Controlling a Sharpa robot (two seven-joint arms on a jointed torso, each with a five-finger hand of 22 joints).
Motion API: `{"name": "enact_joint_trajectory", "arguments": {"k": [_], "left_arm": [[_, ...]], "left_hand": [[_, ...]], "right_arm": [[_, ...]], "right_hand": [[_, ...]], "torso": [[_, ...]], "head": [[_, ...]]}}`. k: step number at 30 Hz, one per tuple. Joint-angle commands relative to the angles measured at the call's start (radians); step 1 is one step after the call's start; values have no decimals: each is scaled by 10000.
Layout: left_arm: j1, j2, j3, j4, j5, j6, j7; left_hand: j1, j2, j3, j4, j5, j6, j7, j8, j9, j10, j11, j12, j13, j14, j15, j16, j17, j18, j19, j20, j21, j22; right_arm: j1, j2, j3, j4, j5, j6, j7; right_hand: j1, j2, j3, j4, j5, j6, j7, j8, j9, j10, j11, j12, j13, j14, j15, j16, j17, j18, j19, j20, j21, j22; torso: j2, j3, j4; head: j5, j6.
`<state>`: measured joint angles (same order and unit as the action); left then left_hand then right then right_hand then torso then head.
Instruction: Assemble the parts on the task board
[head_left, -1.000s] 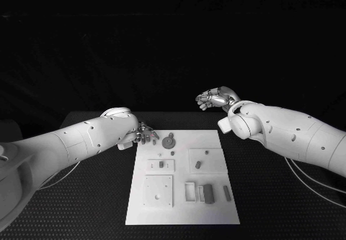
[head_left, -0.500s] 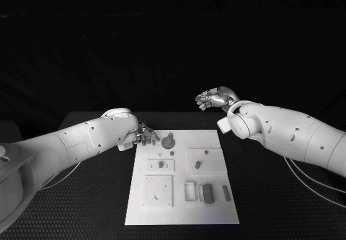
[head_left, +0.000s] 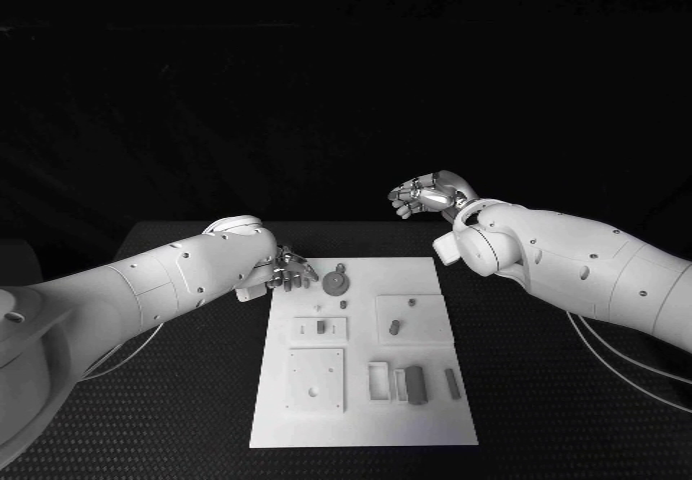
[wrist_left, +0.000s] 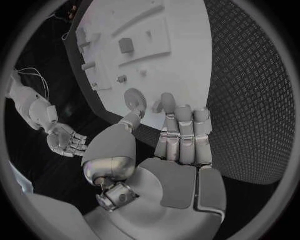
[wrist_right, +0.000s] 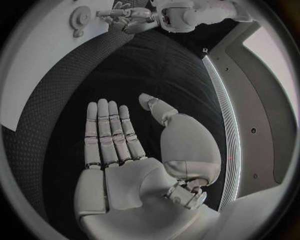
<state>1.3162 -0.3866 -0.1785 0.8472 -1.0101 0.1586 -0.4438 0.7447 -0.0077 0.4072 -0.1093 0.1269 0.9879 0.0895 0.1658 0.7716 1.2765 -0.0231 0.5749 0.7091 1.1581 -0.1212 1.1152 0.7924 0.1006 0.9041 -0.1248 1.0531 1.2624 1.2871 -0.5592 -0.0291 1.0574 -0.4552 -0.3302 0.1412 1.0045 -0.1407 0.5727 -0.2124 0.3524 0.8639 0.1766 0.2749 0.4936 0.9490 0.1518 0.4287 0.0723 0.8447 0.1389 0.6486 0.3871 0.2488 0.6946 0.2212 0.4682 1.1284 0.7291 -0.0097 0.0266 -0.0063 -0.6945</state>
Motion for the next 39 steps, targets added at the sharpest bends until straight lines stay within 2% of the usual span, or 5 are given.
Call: {"name": "enact_joint_trajectory", "arguments": {"k": [1,12,23,39], "left_arm": [[-12,49,0,-23,115,143,144],[-15,66,0,-142,181,96,169],[-19,134,0,-279,365,95,215],[-22,137,-5,-304,585,274,265]], "left_hand": [[4,125,-23,-78,66,45,22,-9,-10,61,28,-64,14,-18,-44,53,21,8,45,-890,59,21],[94,368,-11,-220,77,87,17,4,-16,84,25,-81,44,-14,-47,52,60,-12,41,-894,64,64],[221,773,38,-373,74,95,22,0,-27,99,29,-113,78,-9,-43,45,106,-38,37,-896,64,115],[512,941,113,-695,97,95,31,-5,-36,107,39,-161,110,0,-35,47,162,-64,41,-898,71,181]], "right_arm": [[-1,8,6,14,-28,73,65],[-1,17,6,4,-28,71,64],[-1,37,6,0,-28,91,63],[-1,43,6,-4,-28,124,54]], "right_hand": [[-48,35,-37,-13,56,1,57,-51,-17,19,52,-53,-9,-77,9,-62,17,114,-73,2,-56,11],[-41,33,-35,-17,55,0,59,-51,-18,19,52,-55,-10,-79,10,-64,19,115,-72,5,-61,14],[-37,35,-34,-17,55,0,59,-51,-20,20,53,-56,-10,-79,11,-65,22,115,-71,8,-65,17],[-45,37,-38,-7,60,1,61,-51,-22,22,54,-57,-10,-82,13,-68,25,115,-70,14,-74,22]], "torso": [[-12,-2,2],[-15,5,8],[-18,9,-7],[-14,5,7]], "head": [[-9,-15],[-29,-9],[-14,-6],[-36,-33]]}}
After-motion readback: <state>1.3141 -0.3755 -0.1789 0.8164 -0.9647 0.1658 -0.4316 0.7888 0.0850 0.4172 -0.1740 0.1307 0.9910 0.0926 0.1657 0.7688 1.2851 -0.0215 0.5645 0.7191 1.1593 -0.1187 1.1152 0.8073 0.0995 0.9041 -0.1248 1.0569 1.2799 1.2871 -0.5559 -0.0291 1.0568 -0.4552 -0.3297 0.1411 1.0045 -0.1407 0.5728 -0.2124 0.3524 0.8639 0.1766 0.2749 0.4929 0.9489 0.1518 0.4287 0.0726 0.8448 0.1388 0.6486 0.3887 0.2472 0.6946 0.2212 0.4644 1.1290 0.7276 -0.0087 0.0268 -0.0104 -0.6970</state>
